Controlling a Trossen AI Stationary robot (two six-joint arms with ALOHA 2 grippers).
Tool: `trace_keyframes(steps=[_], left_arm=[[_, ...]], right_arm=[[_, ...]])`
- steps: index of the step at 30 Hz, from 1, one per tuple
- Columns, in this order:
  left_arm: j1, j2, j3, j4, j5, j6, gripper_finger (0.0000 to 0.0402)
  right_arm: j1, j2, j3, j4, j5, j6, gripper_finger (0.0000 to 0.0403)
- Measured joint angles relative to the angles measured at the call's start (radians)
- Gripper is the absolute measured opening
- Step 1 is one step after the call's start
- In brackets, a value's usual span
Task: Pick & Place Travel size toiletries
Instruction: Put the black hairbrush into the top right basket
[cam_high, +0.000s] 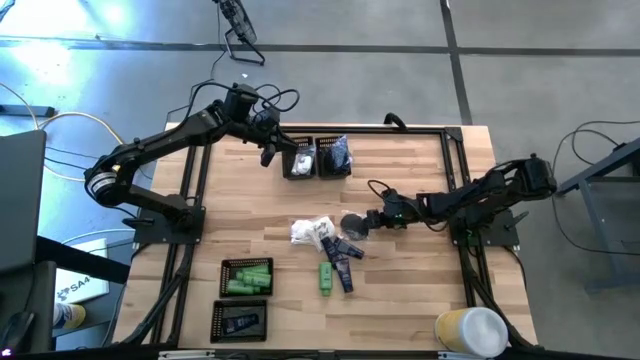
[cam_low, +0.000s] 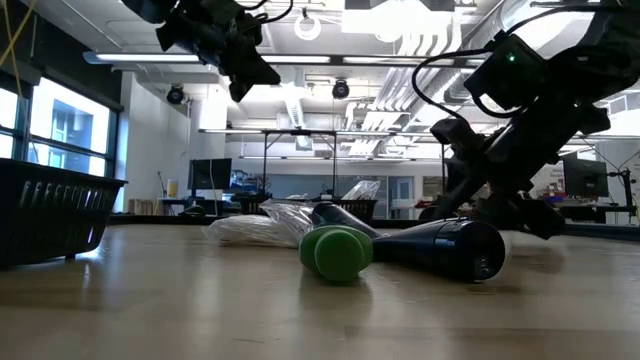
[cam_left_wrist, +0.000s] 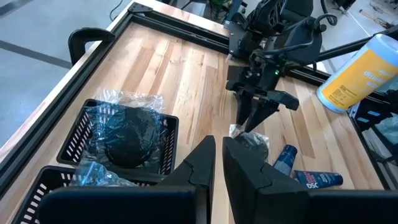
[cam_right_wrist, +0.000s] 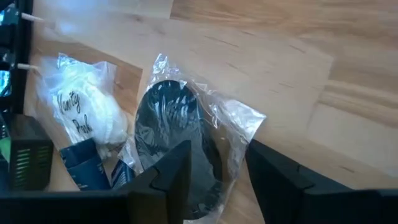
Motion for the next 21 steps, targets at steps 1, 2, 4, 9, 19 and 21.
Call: trace_keyframes(steps=[1, 2, 4, 9, 19, 21], left_arm=[[0.0, 0.0, 0.0, 0.0, 0.0, 0.0, 0.0028], [0.0, 0.0, 0.0, 0.0, 0.0, 0.0, 0.0028], [0.0, 0.0, 0.0, 0.0, 0.0, 0.0, 0.0028], [0.0, 0.0, 0.0, 0.0, 0.0, 0.0, 0.0028], [0.0, 0.0, 0.0, 0.0, 0.001, 0.0, 0.0028], [0.0, 0.0, 0.0, 0.0, 0.001, 0.0, 0.0028]], right_arm=[[0.0, 0.006, 0.0, 0.013, -0.001, -0.003, 0.0143], [0.0, 0.013, 0.0, 0.026, -0.005, -0.004, 0.014], [0.0, 0.034, 0.0, 0.062, -0.015, -0.006, 0.0136], [0.001, 0.068, 0.001, 0.149, -0.102, -0.035, 0.0139], [0.002, 0.076, 0.03, 0.15, -0.128, -0.086, 0.0136], [0.002, 0.076, 0.03, 0.149, -0.126, -0.086, 0.0124]])
